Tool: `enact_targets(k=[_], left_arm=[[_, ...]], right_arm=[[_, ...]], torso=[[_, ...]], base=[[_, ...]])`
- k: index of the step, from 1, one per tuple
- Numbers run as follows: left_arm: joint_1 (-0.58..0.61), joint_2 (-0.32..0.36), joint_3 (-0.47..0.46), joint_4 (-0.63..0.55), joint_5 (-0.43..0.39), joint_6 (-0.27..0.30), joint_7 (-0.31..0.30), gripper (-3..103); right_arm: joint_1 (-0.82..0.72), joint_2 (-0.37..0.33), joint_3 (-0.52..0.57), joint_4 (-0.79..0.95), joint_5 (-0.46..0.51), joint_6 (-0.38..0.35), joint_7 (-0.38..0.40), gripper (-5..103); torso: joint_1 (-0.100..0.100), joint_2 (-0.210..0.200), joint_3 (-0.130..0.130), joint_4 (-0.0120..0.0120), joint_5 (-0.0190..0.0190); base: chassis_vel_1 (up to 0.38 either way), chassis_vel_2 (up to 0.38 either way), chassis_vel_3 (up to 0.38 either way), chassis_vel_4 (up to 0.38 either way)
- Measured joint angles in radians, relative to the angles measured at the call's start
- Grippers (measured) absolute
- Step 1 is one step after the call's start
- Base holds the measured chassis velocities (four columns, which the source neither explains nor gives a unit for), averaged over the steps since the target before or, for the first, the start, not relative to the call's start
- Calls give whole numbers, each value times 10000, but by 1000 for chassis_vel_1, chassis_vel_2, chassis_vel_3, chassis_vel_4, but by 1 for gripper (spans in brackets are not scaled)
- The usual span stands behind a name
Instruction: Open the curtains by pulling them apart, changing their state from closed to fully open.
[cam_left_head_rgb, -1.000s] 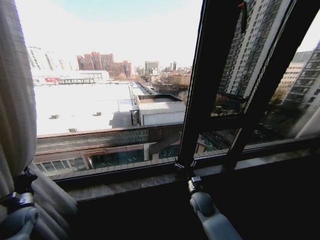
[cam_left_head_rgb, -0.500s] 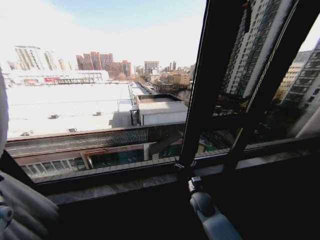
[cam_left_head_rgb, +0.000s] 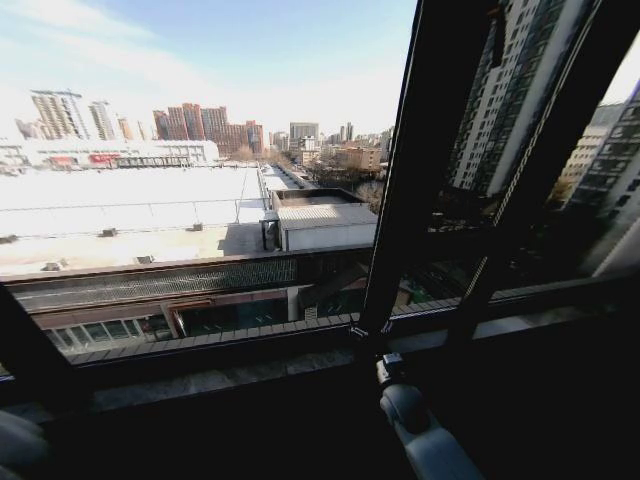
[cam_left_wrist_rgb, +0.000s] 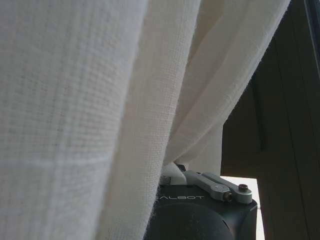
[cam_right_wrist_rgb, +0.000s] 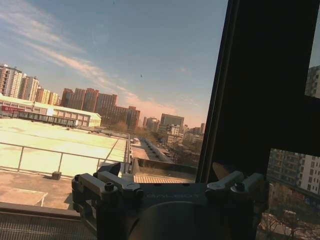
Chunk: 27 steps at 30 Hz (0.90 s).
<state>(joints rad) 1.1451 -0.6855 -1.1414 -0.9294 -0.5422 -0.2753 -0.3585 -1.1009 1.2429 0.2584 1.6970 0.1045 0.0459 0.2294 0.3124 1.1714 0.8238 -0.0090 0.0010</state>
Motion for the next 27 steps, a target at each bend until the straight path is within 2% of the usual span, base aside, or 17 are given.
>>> enact_targets(k=[6,10,17,21,24,25,26,27], left_arm=[[73,335,-506,548,567,26,-174,0],[90,561,-753,937,817,289,-633,0],[-25,688,-829,1455,1290,332,-1167,0],[61,428,-765,1141,1375,331,-1068,0],[317,-54,-581,267,875,353,-509,0],[440,-209,-517,-98,722,370,-314,-3],[440,-209,-517,-98,722,370,-314,-3],[562,-381,-464,-512,649,388,-127,2]], right_arm=[[0,0,0,0,-1,0,0,100],[0,0,0,0,0,0,0,100],[0,0,0,0,-1,0,0,100],[0,0,0,0,0,0,0,100],[0,0,0,0,0,0,0,100],[0,0,0,0,-1,0,0,100],[0,0,0,0,-1,0,0,100],[0,0,0,0,-1,0,0,100]], torso=[[-1,0,0,6,4],[-1,0,0,2,3],[0,0,0,4,3],[-1,0,0,5,6],[0,0,0,1,4],[-1,0,0,0,3],[-1,0,0,0,3],[0,0,0,1,4]], base=[[0,0,0,0],[0,0,0,0],[0,0,0,0],[0,0,0,0],[0,0,0,0],[0,0,0,0],[0,0,0,0],[0,0,0,0]])
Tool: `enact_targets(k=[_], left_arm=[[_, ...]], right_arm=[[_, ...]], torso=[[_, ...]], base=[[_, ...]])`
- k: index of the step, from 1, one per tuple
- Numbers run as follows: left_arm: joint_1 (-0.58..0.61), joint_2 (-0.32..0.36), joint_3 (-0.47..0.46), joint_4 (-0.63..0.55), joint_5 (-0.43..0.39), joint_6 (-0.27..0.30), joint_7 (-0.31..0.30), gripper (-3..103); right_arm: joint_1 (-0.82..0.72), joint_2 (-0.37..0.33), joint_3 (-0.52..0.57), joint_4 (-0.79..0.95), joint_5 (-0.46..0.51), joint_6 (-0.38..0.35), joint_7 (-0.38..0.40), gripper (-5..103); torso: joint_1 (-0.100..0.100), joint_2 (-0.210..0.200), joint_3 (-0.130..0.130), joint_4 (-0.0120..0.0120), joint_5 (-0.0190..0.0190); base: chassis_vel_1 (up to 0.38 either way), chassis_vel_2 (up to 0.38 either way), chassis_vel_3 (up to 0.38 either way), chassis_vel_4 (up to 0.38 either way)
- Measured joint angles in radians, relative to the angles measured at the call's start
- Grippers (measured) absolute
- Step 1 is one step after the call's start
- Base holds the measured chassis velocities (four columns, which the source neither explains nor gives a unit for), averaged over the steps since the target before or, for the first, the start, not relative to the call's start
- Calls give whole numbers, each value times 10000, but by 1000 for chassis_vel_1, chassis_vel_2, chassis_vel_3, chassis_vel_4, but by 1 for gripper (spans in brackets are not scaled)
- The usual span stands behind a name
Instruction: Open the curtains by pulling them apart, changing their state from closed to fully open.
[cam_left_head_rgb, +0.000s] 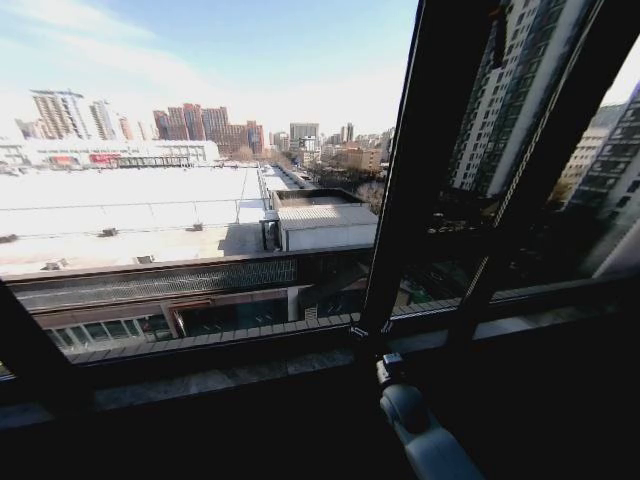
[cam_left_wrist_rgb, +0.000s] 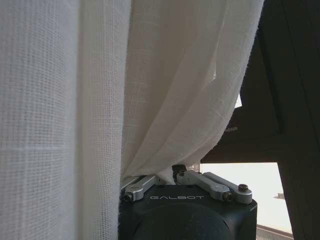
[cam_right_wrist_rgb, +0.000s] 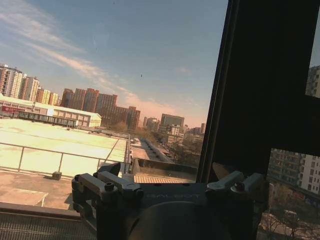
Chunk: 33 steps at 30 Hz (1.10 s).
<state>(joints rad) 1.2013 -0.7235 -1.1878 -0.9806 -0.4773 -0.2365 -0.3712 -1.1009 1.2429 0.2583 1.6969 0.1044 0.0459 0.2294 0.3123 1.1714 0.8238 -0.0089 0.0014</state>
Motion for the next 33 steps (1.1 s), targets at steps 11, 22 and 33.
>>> enact_targets(k=[11,22,33], left_arm=[[888,-2311,33,-3888,1384,423,170,40],[1543,-4683,1124,-6129,2406,-165,364,83],[1984,-5457,2785,-7534,2283,-687,1820,100]], right_arm=[[0,1,0,0,0,0,0,100],[0,0,0,0,0,0,1,100],[0,0,0,0,0,0,0,100]], torso=[[0,0,0,2,4],[0,0,0,1,2],[-1,0,0,0,2]], base=[[0,0,0,0],[0,0,0,0],[0,0,0,0]])
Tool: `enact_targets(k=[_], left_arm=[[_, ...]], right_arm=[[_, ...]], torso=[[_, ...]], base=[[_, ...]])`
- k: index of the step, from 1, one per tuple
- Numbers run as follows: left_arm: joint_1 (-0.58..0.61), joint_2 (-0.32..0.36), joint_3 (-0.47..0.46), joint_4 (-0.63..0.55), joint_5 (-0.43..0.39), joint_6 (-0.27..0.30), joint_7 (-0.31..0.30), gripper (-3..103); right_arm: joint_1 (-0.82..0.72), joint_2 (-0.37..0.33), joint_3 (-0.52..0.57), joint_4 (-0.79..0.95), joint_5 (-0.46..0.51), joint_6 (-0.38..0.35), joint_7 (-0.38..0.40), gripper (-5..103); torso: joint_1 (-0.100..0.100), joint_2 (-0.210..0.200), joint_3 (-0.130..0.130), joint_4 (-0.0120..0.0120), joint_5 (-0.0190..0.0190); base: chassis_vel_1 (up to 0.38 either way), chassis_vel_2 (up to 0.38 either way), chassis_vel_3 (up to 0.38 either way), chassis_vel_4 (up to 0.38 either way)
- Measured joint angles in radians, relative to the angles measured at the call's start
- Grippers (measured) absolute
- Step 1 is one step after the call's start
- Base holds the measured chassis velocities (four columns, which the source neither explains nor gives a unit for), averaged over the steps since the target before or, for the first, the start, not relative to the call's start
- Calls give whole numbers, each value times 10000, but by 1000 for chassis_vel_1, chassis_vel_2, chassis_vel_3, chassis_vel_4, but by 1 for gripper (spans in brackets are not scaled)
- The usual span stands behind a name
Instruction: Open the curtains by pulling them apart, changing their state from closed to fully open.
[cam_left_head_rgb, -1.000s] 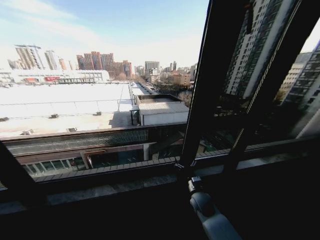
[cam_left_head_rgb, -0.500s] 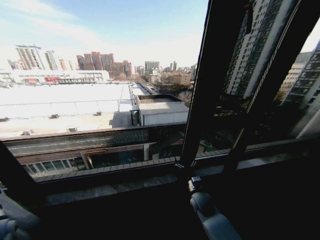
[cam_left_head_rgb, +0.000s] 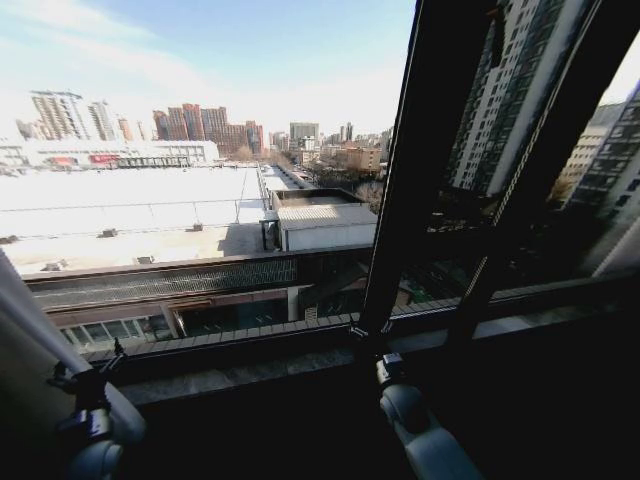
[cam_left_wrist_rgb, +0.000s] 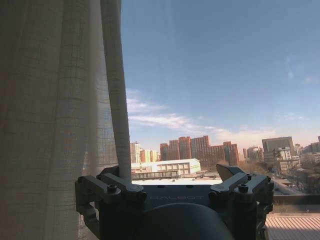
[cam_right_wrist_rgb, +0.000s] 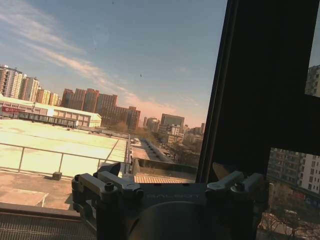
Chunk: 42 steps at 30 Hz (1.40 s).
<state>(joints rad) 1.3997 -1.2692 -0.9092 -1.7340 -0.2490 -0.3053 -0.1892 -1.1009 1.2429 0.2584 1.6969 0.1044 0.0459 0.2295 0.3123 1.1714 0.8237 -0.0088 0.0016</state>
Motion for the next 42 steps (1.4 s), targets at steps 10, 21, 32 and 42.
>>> enact_targets(k=[10,21,32,42], left_arm=[[-219,206,-448,327,-1838,-76,2414,100],[-164,-501,162,370,-1566,-363,3011,100],[-191,-450,1119,88,-1493,-4,2112,100],[-256,-522,1284,-80,-1801,636,1881,100]], right_arm=[[0,0,0,0,0,0,0,100],[0,0,0,0,0,0,0,100],[0,0,0,0,0,0,0,100],[0,0,0,0,0,0,0,100]], torso=[[0,0,0,3,-2],[1,0,0,0,-4],[0,0,0,0,-1],[0,0,0,1,-2]], base=[[0,0,0,0],[0,0,0,0],[0,0,0,0],[0,0,0,0]])
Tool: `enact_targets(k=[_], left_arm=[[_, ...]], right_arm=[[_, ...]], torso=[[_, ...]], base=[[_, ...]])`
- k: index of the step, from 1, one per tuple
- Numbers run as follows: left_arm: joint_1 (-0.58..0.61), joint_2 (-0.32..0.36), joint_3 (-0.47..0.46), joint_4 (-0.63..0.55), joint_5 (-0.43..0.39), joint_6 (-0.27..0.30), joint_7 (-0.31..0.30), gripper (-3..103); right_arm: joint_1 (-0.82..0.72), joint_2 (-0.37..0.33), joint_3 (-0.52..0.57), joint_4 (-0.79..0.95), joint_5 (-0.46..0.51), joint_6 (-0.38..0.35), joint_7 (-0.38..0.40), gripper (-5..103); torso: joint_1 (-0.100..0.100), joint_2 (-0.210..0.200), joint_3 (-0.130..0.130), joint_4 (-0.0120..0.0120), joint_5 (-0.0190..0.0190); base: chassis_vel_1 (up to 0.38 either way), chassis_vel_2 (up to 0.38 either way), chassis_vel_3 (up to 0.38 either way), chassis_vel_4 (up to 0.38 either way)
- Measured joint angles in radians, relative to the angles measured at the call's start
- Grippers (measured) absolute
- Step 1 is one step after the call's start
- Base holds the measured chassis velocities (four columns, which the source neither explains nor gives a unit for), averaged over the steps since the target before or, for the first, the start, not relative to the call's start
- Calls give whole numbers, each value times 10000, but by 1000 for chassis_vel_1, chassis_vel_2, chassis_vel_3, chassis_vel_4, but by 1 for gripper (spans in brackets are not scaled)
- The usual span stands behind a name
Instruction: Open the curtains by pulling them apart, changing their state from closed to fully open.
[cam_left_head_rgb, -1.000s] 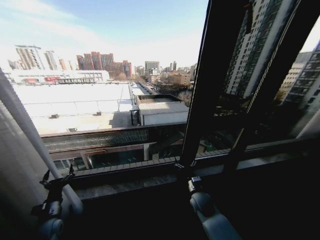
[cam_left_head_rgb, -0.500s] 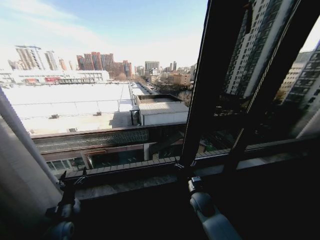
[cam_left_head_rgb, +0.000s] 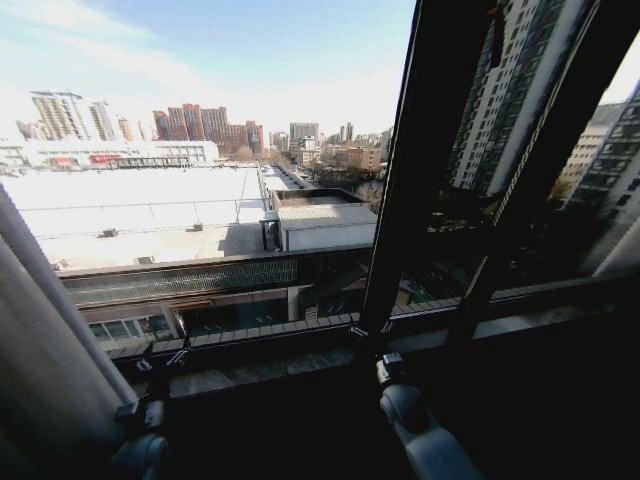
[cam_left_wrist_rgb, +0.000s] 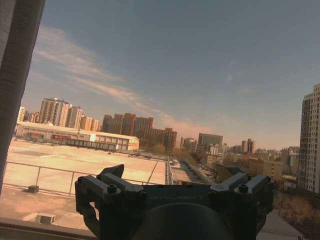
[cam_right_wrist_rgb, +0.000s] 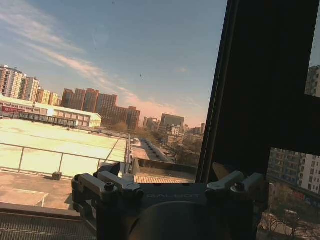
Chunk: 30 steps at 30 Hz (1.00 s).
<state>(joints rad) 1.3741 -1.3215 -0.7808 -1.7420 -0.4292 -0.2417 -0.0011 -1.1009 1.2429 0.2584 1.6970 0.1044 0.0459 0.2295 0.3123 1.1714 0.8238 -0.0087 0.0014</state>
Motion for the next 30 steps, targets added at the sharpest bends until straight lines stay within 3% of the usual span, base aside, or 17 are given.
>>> enact_targets(k=[30], left_arm=[[-6,-56,-4,59,223,30,-141,100]], right_arm=[[0,0,0,0,0,0,0,100]], torso=[[0,0,0,0,-1]], base=[[-5,-5,7,5]])
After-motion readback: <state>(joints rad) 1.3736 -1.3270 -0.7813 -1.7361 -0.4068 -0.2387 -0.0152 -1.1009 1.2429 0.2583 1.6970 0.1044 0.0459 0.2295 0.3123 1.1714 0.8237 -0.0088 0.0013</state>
